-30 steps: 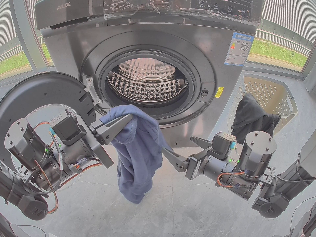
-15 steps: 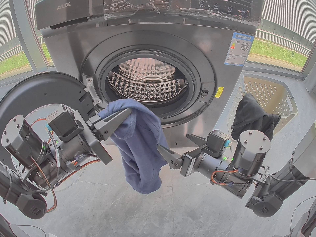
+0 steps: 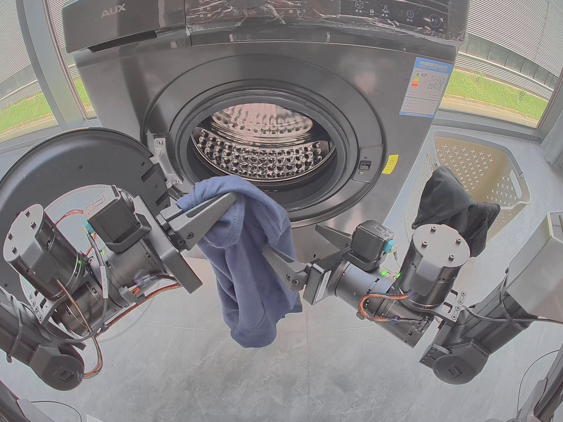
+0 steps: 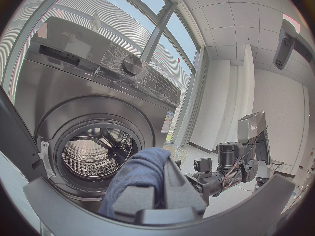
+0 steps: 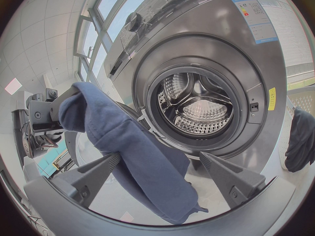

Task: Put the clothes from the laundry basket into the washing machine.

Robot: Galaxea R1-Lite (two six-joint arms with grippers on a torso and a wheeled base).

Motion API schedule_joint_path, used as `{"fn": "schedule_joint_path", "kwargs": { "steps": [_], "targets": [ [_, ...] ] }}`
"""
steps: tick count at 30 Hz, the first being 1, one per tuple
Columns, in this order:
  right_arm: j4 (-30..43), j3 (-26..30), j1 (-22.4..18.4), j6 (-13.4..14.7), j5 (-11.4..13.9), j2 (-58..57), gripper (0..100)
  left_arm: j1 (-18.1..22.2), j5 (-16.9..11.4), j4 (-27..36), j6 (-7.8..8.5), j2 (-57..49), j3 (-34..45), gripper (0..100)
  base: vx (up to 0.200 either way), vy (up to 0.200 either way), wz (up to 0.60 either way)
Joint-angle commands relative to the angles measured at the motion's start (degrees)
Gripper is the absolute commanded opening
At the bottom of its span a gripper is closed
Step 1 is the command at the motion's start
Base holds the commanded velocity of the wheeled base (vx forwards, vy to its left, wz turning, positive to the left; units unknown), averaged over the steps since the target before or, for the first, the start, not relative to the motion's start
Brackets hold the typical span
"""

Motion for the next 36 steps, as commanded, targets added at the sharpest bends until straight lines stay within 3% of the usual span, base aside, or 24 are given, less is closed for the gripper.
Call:
{"fn": "schedule_joint_path", "kwargs": {
  "steps": [1,8,16,18,23,31,36],
  "targets": [
    [-0.5,1.0,0.6,0.1,-0.1,0.3,100,0.4,0.0,0.0,-0.02,0.3,0.0,0,0.0,0.0,0.0],
    [-0.9,5.5,0.6,0.1,0.0,-4.7,100,0.6,0.5,0.1,-0.1,0.8,-0.8,0,0.0,0.0,0.0],
    [-0.2,3.1,0.1,0.0,0.0,-4.8,100,0.3,0.7,0.1,-0.1,0.8,-0.8,0,0.0,0.0,0.0],
    [-0.3,-1.8,0.4,-0.6,0.0,0.6,100,0.3,0.8,0.1,-0.02,0.8,-0.8,0,0.0,0.0,0.0],
    [-0.6,-5.0,-0.1,-1.2,-0.1,4.4,100,0.4,0.8,0.1,-0.02,0.8,-0.9,0,0.0,0.0,0.0],
    [-1.2,-4.3,-2.2,-1.1,-0.1,6.4,100,0.4,2.0,0.0,0.07,0.8,-1.3,0,0.0,0.0,0.0],
    [-1.2,-1.8,-1.1,-1.1,-0.1,4.8,100,0.5,2.1,0.1,0.07,0.8,-1.7,0,0.0,0.0,0.0]
  ]
}}
